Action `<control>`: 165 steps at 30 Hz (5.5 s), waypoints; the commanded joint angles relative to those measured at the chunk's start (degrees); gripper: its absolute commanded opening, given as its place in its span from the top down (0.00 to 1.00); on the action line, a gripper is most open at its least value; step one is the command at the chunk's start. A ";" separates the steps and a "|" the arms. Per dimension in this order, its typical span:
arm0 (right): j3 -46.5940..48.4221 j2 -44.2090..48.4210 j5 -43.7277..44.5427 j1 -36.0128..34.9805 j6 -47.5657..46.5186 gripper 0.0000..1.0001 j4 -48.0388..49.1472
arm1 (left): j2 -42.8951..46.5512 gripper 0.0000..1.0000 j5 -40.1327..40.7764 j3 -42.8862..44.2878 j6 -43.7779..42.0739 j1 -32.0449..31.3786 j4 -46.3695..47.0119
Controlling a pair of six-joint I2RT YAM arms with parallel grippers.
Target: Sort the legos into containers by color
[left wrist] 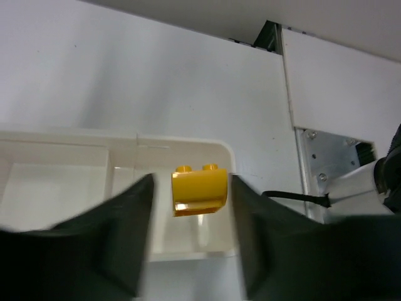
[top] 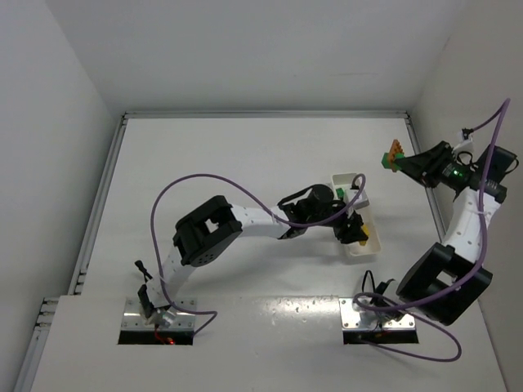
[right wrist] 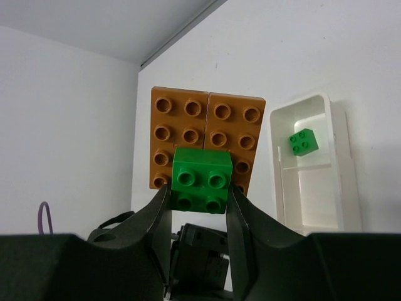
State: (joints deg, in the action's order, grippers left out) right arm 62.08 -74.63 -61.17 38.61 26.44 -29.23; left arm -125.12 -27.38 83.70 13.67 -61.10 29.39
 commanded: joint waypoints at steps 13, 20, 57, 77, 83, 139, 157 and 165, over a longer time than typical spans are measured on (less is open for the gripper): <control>5.06 -2.27 0.08 -3.53 -1.83 1.00 1.02 | 10.66 0.21 -1.20 -3.44 2.59 2.48 6.82; 12.07 -5.87 3.59 -15.74 -8.39 1.00 -0.29 | 32.81 0.21 5.31 -17.59 2.50 13.60 -6.83; 27.66 -18.53 27.68 -61.37 -45.41 1.00 -6.71 | 40.39 0.27 -24.30 -15.15 10.06 39.48 -39.93; 22.38 -12.64 30.13 -64.36 -50.25 1.00 -9.17 | 34.77 0.26 -32.11 -12.16 16.83 42.82 -27.20; 21.85 -13.79 31.81 -64.36 -50.87 1.00 -8.65 | 33.71 0.24 -39.33 -13.29 16.83 42.20 -25.61; 9.99 -10.71 33.05 -50.40 -32.79 1.00 -1.97 | 38.72 1.00 -17.10 -23.32 9.44 47.38 -28.51; 1.55 -6.59 41.11 -39.14 -33.30 1.00 -11.12 | 43.38 1.00 -11.03 -27.36 6.02 48.53 -29.92; 5.41 -14.04 47.45 -38.61 -32.85 0.92 -8.03 | 42.06 1.00 -10.42 -25.69 6.02 48.53 -29.91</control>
State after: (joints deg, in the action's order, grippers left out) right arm 64.31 -85.60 -17.76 -0.49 -7.14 -40.18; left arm -83.77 -38.22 56.49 20.27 -12.78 -2.11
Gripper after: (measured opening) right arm 0.339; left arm 0.147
